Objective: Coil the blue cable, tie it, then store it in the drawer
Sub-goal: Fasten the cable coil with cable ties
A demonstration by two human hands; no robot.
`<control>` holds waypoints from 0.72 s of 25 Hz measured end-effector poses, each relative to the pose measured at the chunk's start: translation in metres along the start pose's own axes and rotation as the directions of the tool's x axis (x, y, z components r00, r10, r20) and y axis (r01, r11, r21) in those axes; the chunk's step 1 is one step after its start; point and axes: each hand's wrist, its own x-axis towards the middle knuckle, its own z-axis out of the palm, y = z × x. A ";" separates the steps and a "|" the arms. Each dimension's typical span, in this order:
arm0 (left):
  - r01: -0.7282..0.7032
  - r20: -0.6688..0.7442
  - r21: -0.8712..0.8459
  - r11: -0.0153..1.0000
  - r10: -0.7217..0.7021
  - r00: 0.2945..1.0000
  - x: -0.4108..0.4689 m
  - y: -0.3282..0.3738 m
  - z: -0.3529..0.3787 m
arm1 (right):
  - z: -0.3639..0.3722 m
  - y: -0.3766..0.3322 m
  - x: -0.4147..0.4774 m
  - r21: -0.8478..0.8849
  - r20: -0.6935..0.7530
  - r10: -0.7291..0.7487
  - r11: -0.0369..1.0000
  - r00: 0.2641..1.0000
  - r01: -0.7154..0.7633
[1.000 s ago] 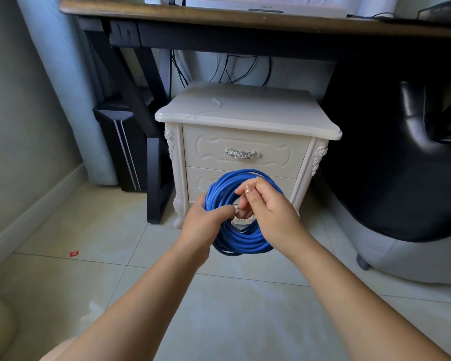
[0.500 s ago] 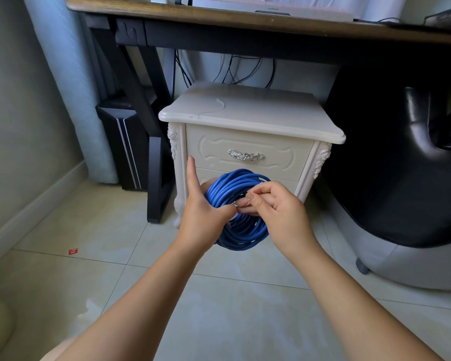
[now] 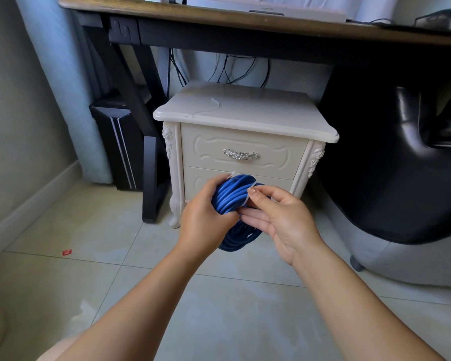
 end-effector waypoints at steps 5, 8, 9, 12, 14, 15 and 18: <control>-0.068 0.034 0.034 0.997 0.067 0.997 -0.001 -0.003 0.006 | -0.004 0.001 0.003 -0.016 0.037 0.068 0.998 0.997 -0.067; -0.088 0.051 0.022 0.996 0.087 0.995 0.000 -0.005 0.007 | -0.012 -0.007 0.005 -0.069 0.066 0.136 0.989 0.988 -0.132; -0.095 0.059 0.024 0.995 0.094 0.994 0.000 -0.006 0.007 | -0.014 -0.010 0.006 -0.092 0.075 0.160 0.984 0.984 -0.153; -0.114 0.088 0.027 0.993 0.111 0.990 0.000 -0.004 0.007 | -0.019 -0.017 0.007 -0.132 0.097 0.210 0.972 0.973 -0.197; -0.119 0.095 0.025 0.993 0.116 0.989 0.001 -0.003 0.007 | -0.020 -0.019 0.008 -0.137 0.108 0.223 0.969 0.969 -0.208; -0.122 0.097 0.024 0.992 0.119 0.988 0.001 -0.003 0.007 | -0.020 -0.020 0.009 -0.134 0.113 0.225 0.969 0.968 -0.210; -0.137 0.099 0.029 0.990 0.133 0.986 0.001 -0.002 0.007 | -0.021 -0.020 0.009 -0.125 0.123 0.223 0.970 0.967 -0.208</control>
